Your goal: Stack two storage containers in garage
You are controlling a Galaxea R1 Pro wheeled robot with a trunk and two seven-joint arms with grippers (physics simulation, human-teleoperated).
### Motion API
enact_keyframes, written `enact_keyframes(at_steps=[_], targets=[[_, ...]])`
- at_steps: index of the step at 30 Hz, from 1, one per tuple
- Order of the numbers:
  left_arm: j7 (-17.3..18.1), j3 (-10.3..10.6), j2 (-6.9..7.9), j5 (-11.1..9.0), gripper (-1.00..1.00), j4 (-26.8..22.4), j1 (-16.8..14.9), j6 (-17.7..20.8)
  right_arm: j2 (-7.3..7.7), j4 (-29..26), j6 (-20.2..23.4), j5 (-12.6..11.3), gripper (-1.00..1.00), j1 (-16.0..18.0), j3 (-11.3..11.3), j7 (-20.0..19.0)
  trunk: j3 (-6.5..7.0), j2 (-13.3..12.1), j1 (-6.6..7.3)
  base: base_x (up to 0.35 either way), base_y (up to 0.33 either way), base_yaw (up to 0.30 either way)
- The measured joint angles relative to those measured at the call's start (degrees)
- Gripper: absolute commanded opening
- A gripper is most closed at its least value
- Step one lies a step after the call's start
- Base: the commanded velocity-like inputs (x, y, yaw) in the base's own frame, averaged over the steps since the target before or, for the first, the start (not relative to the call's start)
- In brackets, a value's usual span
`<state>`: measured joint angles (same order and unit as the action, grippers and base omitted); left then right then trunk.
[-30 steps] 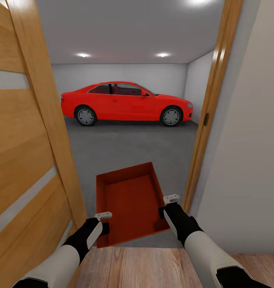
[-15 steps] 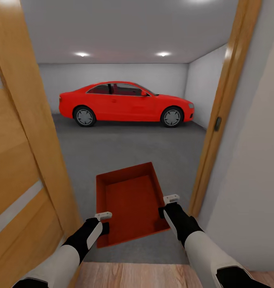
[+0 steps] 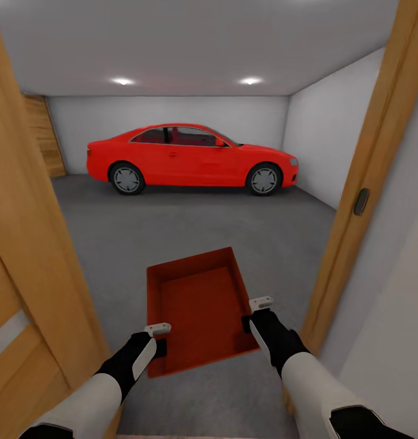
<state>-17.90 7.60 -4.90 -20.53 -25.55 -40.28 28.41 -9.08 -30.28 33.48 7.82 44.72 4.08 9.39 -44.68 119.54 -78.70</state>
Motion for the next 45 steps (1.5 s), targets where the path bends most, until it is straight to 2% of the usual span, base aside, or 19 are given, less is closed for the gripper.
enact_keyframes(at_steps=[45], targets=[[0.0,0.0,0.0,0.0,-1.0,0.0,0.0,0.0,0.0,0.0,0.0,0.0,-1.0,0.0,0.0,0.0,0.0,0.0,0.0,0.336,0.006,0.0]])
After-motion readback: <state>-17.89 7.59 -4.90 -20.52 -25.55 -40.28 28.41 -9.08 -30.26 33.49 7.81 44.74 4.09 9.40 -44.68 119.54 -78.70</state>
